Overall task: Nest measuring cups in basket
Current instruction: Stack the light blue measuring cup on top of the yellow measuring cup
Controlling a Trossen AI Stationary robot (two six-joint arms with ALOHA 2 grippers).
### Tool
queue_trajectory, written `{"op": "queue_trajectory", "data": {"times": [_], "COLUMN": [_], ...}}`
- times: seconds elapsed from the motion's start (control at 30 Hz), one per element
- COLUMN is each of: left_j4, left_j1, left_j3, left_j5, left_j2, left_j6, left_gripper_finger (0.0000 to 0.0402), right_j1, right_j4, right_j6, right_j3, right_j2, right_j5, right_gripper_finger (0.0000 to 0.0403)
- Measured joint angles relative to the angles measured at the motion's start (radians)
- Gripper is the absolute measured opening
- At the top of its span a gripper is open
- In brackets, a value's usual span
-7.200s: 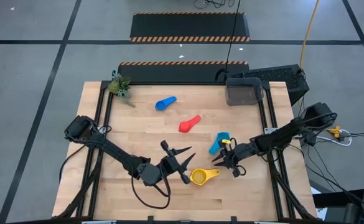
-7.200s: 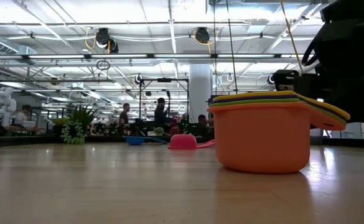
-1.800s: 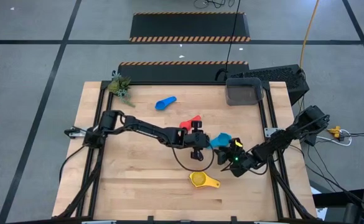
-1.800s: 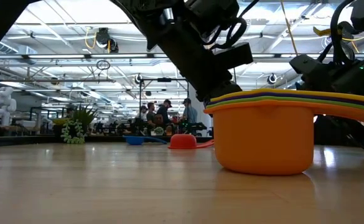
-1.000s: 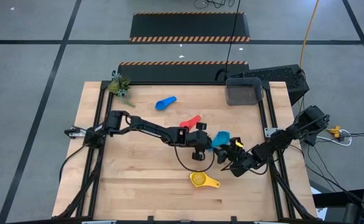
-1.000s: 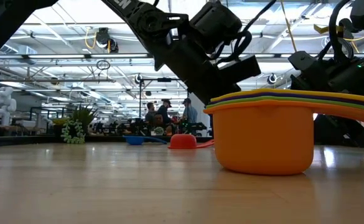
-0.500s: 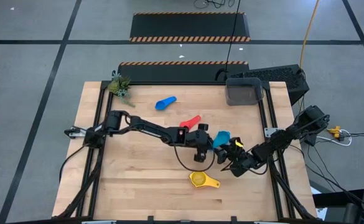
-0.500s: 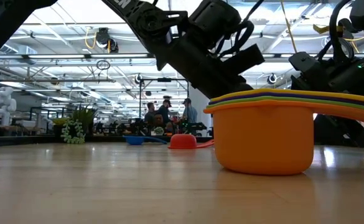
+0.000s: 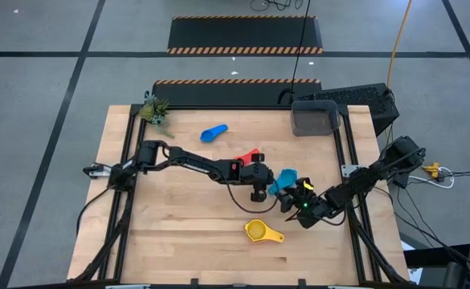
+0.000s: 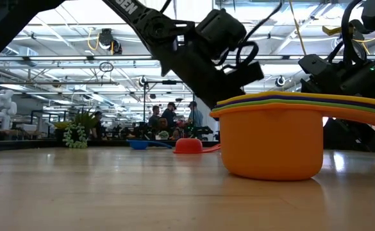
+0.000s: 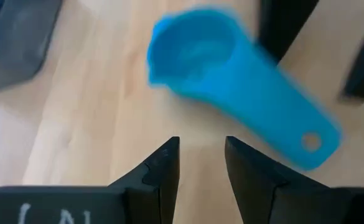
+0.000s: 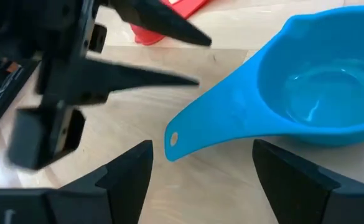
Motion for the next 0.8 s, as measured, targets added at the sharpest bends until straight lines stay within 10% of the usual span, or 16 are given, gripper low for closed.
{"op": "queue_trajectory", "data": {"times": [0.8], "left_j4": [0.150], "left_j1": [-0.021], "left_j3": [0.000], "left_j5": [0.161], "left_j2": [0.043], "left_j6": [0.059], "left_gripper_finger": [0.0131], "right_j1": [0.000], "right_j4": [0.016], "right_j6": [-0.021], "right_j3": [0.000], "right_j2": [0.000], "right_j5": [-0.006], "right_gripper_finger": [0.0267]}}
